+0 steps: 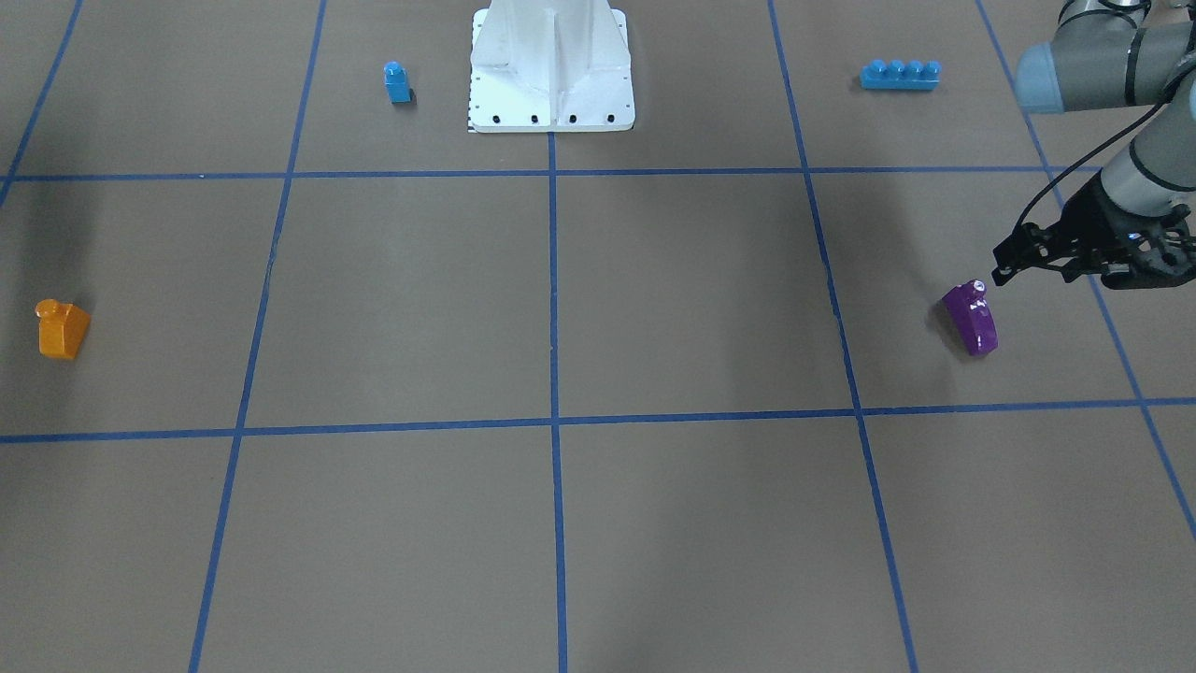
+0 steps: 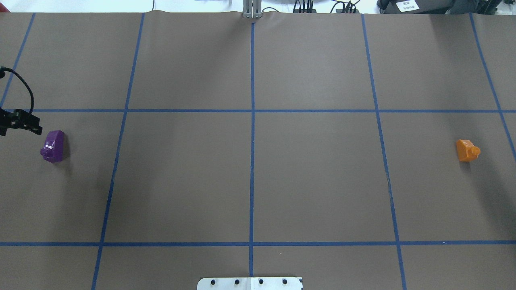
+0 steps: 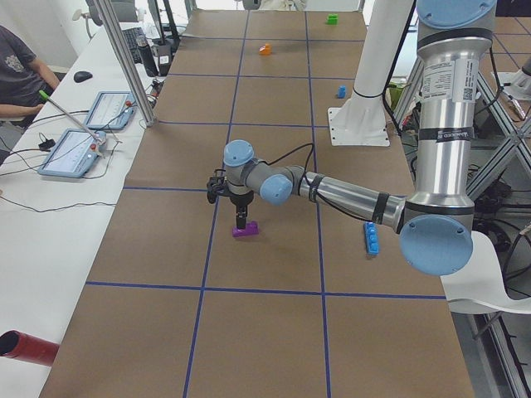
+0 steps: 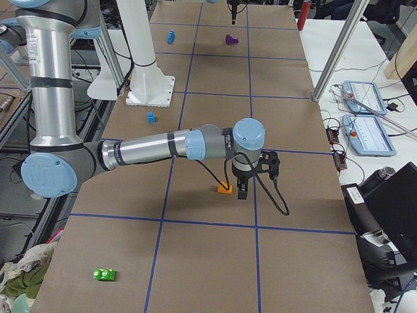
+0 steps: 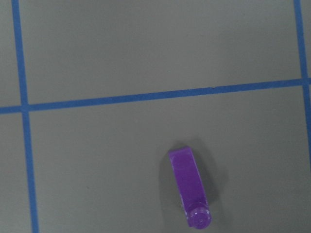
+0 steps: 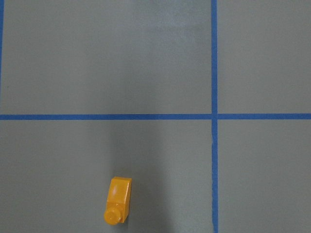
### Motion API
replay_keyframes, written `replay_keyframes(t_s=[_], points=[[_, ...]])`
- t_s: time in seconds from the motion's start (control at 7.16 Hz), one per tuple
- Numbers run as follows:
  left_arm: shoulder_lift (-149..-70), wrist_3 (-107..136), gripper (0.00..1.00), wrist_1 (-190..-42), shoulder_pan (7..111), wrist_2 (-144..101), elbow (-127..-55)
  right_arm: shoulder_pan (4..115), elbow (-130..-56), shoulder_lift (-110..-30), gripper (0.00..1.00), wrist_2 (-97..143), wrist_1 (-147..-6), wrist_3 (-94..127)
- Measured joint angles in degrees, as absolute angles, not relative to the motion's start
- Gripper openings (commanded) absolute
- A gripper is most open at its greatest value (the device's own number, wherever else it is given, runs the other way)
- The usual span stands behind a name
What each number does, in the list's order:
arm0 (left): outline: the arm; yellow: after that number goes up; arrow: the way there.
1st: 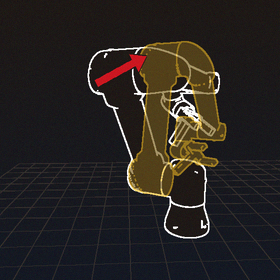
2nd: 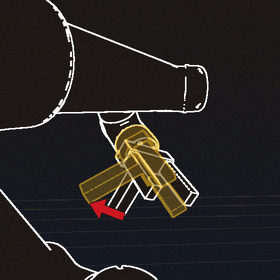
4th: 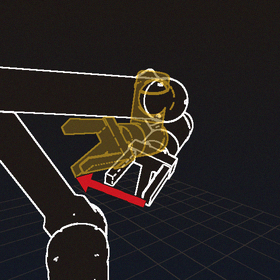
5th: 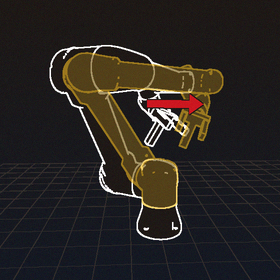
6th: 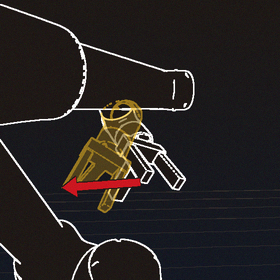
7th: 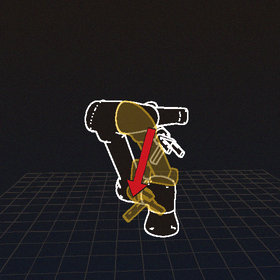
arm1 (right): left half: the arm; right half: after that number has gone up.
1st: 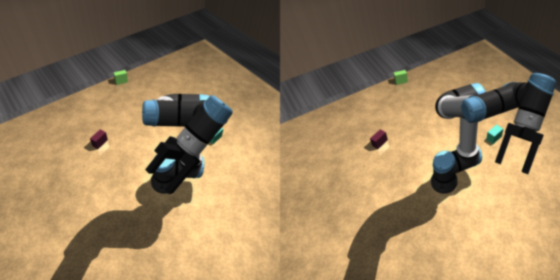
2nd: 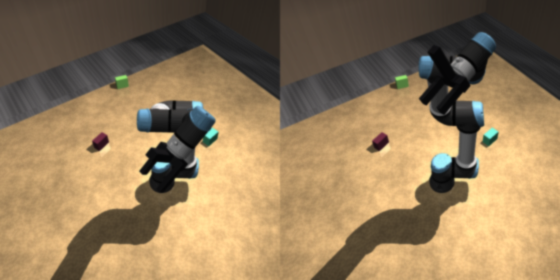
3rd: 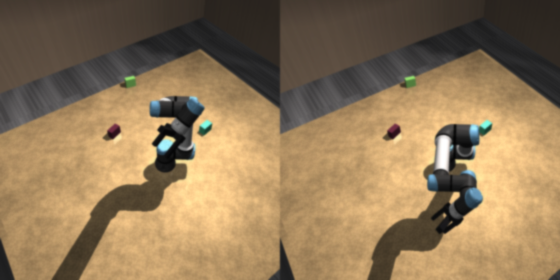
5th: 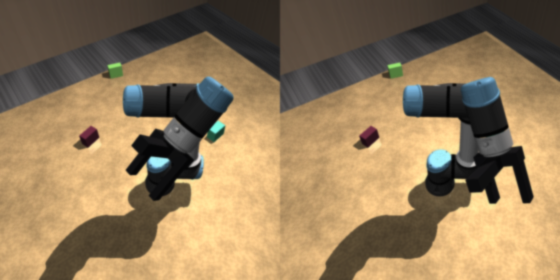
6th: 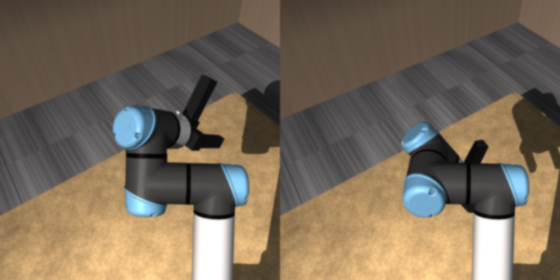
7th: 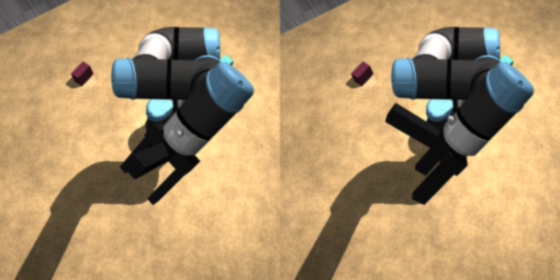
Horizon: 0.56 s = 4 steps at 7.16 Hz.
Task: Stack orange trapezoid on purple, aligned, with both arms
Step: 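Lower the left gripper onto the purple trapezoid block and grasp it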
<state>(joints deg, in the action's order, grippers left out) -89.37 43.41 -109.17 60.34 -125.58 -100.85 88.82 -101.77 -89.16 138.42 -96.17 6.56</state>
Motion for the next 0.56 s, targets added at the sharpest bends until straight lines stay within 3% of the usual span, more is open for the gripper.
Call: replay_keyframes(t_s=[0.28,0.42,0.56], points=[[-90.03,50.69,1.0,-118.48,55.48,-122.2,-94.51,88.78,-101.74,-89.12,1.0,138.5,-96.23,6.59],[-90.4,52.15,0.75,-120.7,53.86,-121.26,-92.66,88.77,-101.69,-89.1,1.0,138.51,-96.24,6.59],[-90.62,52.67,0.19,-121.58,52.9,-120.87,-91.94,88.78,-101.64,-89.06,1.0,138.51,-96.24,6.59]])
